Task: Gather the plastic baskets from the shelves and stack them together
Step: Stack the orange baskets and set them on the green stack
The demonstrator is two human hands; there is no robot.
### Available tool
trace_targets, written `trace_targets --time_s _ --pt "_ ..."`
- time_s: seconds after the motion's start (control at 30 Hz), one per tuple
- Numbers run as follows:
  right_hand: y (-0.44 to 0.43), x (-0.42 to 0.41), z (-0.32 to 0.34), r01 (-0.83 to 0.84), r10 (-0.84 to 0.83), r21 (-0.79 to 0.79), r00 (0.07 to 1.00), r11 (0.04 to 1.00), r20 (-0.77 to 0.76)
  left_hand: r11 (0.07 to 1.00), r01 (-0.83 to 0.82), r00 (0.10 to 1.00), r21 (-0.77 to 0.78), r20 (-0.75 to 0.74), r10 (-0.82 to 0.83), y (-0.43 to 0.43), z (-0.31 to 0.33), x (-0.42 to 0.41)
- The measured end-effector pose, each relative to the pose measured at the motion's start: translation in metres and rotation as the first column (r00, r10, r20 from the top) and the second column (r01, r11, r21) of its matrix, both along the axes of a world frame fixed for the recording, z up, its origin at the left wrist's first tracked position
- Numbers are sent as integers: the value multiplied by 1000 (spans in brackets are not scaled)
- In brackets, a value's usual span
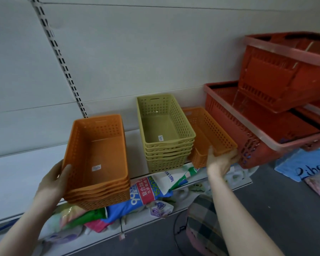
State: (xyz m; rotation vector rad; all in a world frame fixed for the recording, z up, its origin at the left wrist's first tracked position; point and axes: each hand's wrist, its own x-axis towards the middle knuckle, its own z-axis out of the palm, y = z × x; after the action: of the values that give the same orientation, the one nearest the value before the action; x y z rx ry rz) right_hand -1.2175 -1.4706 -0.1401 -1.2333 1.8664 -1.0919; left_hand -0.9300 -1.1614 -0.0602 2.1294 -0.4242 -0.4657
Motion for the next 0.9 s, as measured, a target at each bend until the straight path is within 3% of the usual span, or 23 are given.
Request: trace_targets --time_s 0.07,0.13,0.17,0.27,0.47,0.63,0.7,0.77,0.83,0.9 --pt "-9 -4 -3 6 -51 201 974 980 220 998 25 985 57 171 -34 1 -1 -2" --pt "-13 -9 4 -131 -106 371 826 919 554 987 47 912 155 397 -106 1 0 -5" --pt "-12 -10 8 -170 -116 373 765 912 634 982 66 871 176 471 -143 -1 3 -10" --pt "13 -21 22 -156 -96 309 741 938 665 963 194 766 186 584 -267 -17 8 -31" --pt "91 -83 38 -116 -67 232 754 966 653 844 504 612 184 613 -500 -64 20 -89" --pt "159 -128 60 -17 -60 135 836 991 546 713 693 604 111 451 -657 -94 42 -130" --pt "187 -133 72 23 -64 86 857 996 511 649 757 601 72 311 -736 -102 49 -141" --pt "216 -129 83 40 -50 31 879 999 474 551 834 542 36 137 -829 -103 56 -152" --pt "242 -113 93 28 -16 -20 895 999 447 471 873 468 -130 -50 -882 -95 62 -164" --pt "264 -93 104 -24 48 -61 908 998 417 442 838 433 -321 -104 -896 -84 64 -170"
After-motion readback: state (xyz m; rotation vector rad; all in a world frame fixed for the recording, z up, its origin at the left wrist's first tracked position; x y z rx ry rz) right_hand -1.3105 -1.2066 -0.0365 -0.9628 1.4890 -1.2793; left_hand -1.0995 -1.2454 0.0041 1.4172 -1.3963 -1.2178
